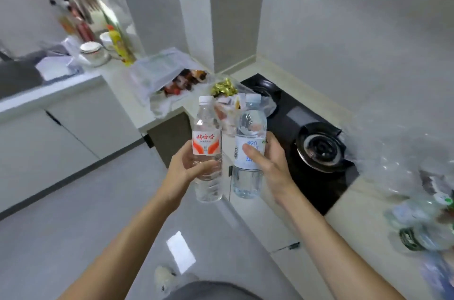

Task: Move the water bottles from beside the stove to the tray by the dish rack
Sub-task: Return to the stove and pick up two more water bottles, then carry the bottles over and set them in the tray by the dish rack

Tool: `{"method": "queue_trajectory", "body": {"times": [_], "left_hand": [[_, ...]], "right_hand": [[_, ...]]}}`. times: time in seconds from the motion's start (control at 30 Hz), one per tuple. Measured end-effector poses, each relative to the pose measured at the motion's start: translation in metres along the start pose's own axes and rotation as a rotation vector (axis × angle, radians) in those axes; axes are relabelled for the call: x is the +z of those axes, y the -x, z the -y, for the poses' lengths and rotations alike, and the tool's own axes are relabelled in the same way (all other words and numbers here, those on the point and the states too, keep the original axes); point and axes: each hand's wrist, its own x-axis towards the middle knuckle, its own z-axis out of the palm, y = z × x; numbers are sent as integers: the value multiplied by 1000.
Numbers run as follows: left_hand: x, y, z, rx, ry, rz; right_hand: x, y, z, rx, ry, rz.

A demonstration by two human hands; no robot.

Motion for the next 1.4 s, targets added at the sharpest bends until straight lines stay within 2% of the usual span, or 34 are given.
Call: {"method": "queue_trajectory", "body": {"times": [0.17, 0.4, 0.6, 0.73, 0.9, 1.13, 1.3, 1.4], "left_hand": [[-139, 28, 11, 0, 82, -256], [-337, 72, 9, 21, 127, -535], [-469, 104, 0, 41, 222, -752], [-544, 115, 3, 33, 380, -907], [-649, 126, 3, 83, 723, -917], [-803, 134, -4, 279, 918, -868], [-892, 152, -1, 514, 1027, -659], [-946, 167, 3, 572, 1026, -661]], "right_hand": [[149, -32, -28, 93, 8, 220], [361, -68, -67, 127, 60, 409], [527, -84, -91, 189, 60, 627], [630, -97, -114, 230, 49, 763], [765, -122, -152, 285, 29, 921], [962, -158, -178, 330, 61, 1209], [1081, -160, -192, 364, 83, 1351], [1147, -152, -208, 373, 98, 1417]]}}
